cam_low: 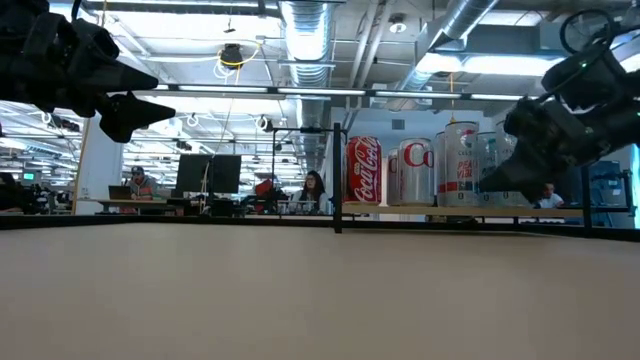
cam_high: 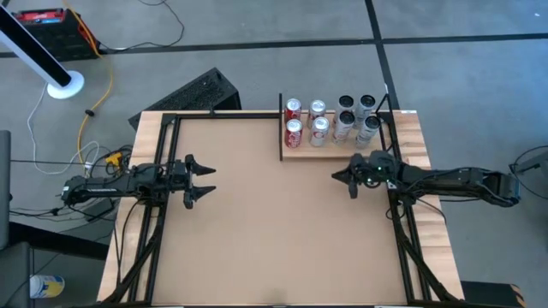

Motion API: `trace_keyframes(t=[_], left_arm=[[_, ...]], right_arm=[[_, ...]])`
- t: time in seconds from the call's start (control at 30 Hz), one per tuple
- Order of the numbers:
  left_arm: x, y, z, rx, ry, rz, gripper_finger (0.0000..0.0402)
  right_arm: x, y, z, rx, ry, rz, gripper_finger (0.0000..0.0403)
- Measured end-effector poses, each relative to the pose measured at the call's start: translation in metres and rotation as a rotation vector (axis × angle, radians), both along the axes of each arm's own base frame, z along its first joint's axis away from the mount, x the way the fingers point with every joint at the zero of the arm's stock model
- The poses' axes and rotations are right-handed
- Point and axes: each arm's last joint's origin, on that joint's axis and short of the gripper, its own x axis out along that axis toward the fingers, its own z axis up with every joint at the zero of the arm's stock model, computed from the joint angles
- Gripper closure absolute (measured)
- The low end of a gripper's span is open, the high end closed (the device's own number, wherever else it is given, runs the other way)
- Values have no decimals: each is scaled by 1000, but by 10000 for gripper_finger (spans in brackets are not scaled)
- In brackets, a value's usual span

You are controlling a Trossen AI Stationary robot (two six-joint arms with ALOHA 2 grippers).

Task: Place canned beverage on shelf
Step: Return to Home Position

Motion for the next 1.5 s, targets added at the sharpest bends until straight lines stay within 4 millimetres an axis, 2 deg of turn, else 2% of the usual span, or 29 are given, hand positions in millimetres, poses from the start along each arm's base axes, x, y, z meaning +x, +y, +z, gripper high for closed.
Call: trace_keyframes(t=[0.23, 1.5], left_arm=[[0, 0, 0, 0, 0, 0, 98], [0, 0, 0, 0, 0, 0, 98]], right_arm=[[-3, 1, -6, 29, 67, 0, 370], [-3, 1, -6, 27, 65, 0, 370]])
